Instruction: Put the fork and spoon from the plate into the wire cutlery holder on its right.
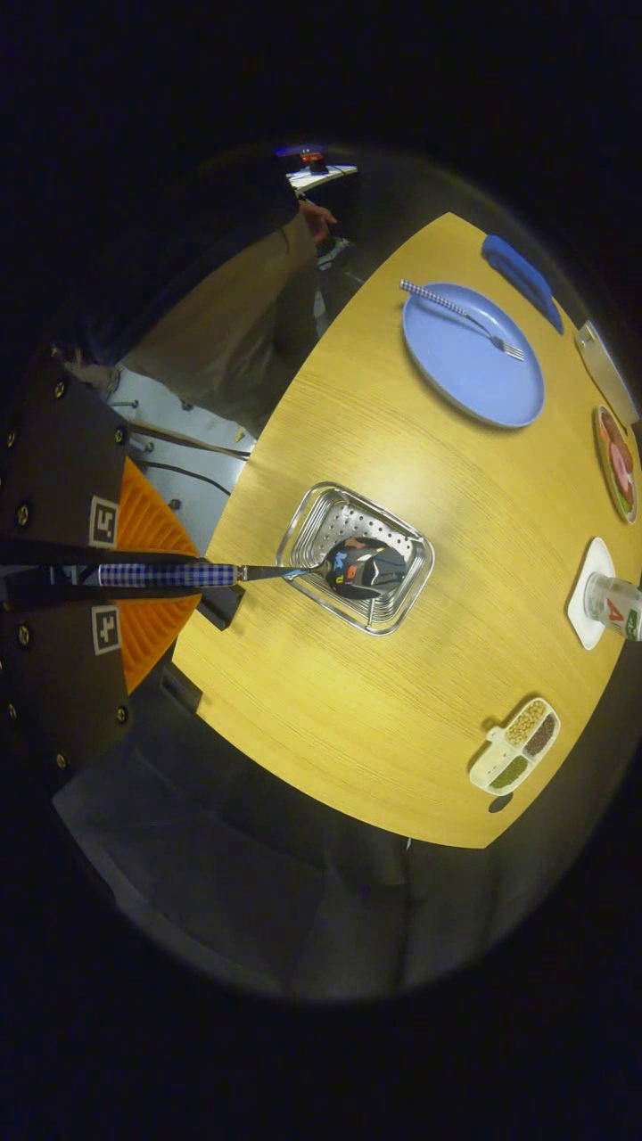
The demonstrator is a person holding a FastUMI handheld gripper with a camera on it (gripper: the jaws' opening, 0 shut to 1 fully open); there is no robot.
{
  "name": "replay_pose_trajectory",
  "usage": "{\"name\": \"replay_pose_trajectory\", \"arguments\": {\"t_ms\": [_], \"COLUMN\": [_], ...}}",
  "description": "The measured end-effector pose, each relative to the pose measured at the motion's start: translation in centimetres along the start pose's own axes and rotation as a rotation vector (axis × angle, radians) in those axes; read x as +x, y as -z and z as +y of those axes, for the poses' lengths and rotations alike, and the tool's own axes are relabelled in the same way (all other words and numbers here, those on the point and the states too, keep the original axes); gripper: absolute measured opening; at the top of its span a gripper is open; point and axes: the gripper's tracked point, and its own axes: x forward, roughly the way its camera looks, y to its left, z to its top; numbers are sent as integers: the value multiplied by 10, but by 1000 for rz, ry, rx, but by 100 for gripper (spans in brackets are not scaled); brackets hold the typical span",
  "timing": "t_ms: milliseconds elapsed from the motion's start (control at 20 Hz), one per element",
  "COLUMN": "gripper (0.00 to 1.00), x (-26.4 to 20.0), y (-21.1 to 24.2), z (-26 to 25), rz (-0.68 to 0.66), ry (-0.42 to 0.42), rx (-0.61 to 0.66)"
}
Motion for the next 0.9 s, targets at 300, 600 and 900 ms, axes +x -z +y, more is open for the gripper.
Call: {"name": "replay_pose_trajectory", "arguments": {"t_ms": [300, 600, 900], "gripper": [9, 9, 9], "x": [18, 32, 42], "y": [-16, -40, -45], "z": [-2, -10, -1], "rz": [143, 218, 261], "ry": [-3, 23, -20], "rx": [-86, -103, -67]}}
